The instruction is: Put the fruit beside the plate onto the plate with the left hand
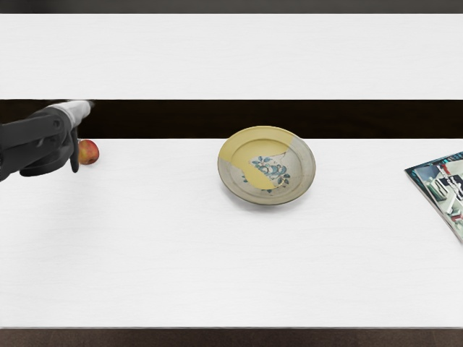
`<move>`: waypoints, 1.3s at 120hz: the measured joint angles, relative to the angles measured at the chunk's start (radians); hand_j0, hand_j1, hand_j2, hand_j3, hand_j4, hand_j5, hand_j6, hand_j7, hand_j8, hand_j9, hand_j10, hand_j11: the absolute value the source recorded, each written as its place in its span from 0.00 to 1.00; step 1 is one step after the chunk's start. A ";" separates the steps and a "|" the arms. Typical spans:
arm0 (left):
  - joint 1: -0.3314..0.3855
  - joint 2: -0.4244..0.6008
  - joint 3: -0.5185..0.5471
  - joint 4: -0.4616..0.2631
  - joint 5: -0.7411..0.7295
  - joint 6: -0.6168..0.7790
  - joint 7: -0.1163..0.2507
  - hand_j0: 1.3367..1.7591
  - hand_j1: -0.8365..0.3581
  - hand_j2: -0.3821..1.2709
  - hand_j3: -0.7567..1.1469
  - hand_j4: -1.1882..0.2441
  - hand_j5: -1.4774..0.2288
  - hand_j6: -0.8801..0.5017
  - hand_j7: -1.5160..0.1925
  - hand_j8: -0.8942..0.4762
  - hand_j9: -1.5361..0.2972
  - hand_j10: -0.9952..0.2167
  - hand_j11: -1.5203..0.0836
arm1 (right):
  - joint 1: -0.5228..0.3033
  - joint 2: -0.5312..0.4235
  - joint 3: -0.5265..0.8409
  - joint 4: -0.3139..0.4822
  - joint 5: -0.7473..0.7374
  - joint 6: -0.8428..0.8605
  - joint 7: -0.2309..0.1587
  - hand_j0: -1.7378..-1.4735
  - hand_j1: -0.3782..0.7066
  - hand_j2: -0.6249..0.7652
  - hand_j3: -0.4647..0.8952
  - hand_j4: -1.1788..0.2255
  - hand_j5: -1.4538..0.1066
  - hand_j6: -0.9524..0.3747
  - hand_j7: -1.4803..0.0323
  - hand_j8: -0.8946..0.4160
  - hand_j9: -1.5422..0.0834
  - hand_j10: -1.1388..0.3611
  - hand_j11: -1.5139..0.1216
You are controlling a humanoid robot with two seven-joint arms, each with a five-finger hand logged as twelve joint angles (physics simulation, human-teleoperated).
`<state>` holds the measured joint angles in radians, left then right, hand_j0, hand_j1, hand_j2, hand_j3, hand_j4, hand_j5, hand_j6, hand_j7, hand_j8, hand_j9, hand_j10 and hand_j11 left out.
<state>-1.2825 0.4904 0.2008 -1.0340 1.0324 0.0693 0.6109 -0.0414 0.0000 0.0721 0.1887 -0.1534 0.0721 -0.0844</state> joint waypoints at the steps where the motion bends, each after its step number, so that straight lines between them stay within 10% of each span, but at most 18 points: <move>1: 0.000 -0.003 0.003 0.000 0.001 0.000 0.000 0.76 0.95 0.24 0.40 0.79 0.83 0.60 0.85 0.61 0.80 0.78 0.91 | 0.000 0.000 0.000 0.000 0.000 0.000 0.000 0.30 0.05 0.45 0.34 0.82 0.91 0.70 0.96 0.67 0.93 0.75 0.91; 116: 0.013 -0.039 0.075 0.000 0.009 -0.003 0.000 0.76 0.52 0.29 0.40 0.50 0.50 0.29 0.53 0.30 0.50 0.43 0.56 | 0.000 0.000 0.000 0.000 0.000 0.000 0.000 0.30 0.05 0.45 0.34 0.82 0.91 0.70 0.96 0.67 0.93 0.75 0.91; 156: 0.015 -0.040 0.086 0.000 0.010 -0.004 0.000 0.74 0.50 0.24 0.40 0.42 0.44 0.34 0.45 0.34 0.42 0.36 0.47 | 0.000 0.000 0.000 0.000 0.000 0.000 0.000 0.30 0.05 0.45 0.34 0.82 0.91 0.70 0.96 0.67 0.93 0.75 0.91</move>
<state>-1.2671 0.4505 0.2863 -1.0340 1.0421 0.0658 0.6109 -0.0414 0.0000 0.0719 0.1887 -0.1534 0.0721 -0.0844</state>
